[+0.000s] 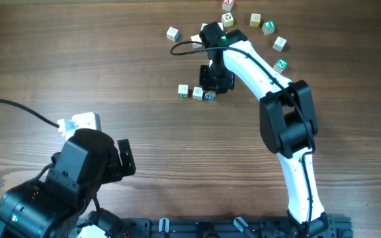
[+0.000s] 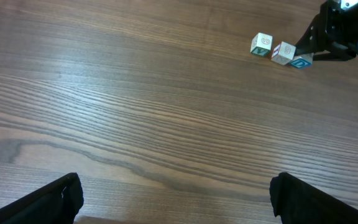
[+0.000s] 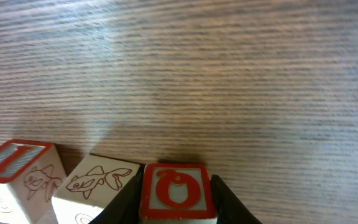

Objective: Form a horizontal line

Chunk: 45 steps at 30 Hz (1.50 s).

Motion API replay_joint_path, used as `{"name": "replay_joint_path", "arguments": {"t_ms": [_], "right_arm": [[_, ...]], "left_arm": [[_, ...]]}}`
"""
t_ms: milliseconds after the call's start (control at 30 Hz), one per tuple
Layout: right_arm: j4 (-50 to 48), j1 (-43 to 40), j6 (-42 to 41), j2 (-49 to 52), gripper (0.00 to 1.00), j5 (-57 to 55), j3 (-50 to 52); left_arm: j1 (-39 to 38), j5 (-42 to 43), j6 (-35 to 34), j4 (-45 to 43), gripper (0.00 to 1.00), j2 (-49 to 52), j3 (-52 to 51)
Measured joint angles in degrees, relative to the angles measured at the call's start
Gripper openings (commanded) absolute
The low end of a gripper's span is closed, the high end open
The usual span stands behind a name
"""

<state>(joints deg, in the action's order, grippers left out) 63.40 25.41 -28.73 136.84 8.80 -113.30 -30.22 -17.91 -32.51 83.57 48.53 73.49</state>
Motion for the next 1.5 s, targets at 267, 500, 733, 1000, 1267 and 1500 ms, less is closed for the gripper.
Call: {"name": "replay_joint_path", "arguments": {"t_ms": [267, 500, 733, 1000, 1267, 1500], "right_arm": [[-1.3, 0.0, 3.4, 0.0, 0.3, 0.4, 0.0], [-1.0, 0.0, 5.3, 0.0, 0.54, -0.2, 0.0], [-1.1, 0.0, 5.4, 0.0, 0.57, -0.3, 0.0], [-1.3, 0.0, 3.5, 0.0, 0.57, -2.4, 0.0], [0.4, -0.5, 3.3, 0.0, 0.5, -3.1, -6.0], [3.9, -0.9, 1.2, 0.0, 0.05, -3.9, -9.8]], "left_arm": [[0.0, 0.0, 0.0, 0.0, 1.0, 0.0, 0.0], [0.0, 0.0, 0.0, 0.0, 1.0, 0.0, 0.0], [0.0, 0.0, 0.0, 0.0, 1.0, 0.0, 0.0], [0.0, 0.0, 0.0, 0.0, 1.0, 0.0, 0.0], [0.0, 0.0, 0.0, 0.0, 1.0, 0.0, 0.0], [0.0, 0.0, 0.0, 0.0, 1.0, 0.0, 0.0]]}}
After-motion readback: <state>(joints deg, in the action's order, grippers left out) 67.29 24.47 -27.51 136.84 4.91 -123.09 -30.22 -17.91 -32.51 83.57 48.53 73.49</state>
